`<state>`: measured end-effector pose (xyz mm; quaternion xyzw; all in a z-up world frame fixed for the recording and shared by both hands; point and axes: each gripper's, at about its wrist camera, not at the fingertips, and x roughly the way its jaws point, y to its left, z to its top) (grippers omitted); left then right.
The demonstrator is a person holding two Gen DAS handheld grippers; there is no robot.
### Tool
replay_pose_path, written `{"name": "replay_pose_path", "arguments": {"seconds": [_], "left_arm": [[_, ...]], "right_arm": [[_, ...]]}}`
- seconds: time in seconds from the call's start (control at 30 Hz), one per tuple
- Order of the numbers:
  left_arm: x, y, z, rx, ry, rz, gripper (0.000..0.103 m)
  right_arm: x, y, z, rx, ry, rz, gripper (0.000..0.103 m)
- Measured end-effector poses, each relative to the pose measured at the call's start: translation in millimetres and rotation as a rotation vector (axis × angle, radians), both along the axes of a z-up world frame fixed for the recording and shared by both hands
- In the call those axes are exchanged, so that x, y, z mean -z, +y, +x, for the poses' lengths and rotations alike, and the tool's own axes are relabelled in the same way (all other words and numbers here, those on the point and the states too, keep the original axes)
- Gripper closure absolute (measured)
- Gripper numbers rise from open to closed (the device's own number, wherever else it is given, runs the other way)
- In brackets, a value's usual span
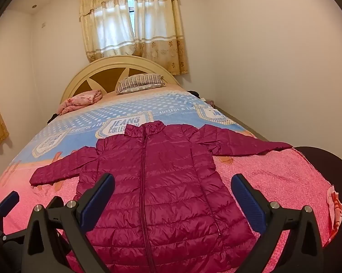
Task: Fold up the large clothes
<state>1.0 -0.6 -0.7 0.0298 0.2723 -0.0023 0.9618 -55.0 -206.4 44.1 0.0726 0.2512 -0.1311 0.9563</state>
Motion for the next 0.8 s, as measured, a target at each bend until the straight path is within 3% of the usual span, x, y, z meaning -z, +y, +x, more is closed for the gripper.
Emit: {"name": "replay_pose_path", "arguments": {"seconds": [0.23,0.8], "left_arm": [[-4,-2,-12,0.021,-0.037,-0.03,0.0],[-4,-2,-4,0.036,-0.013,-0.042,0.0]], "right_arm": [[-1,0,-2,0.003,0.0,-0.003,0.001],[-1,0,-1,0.003,-0.006,0.003,0.001]]}}
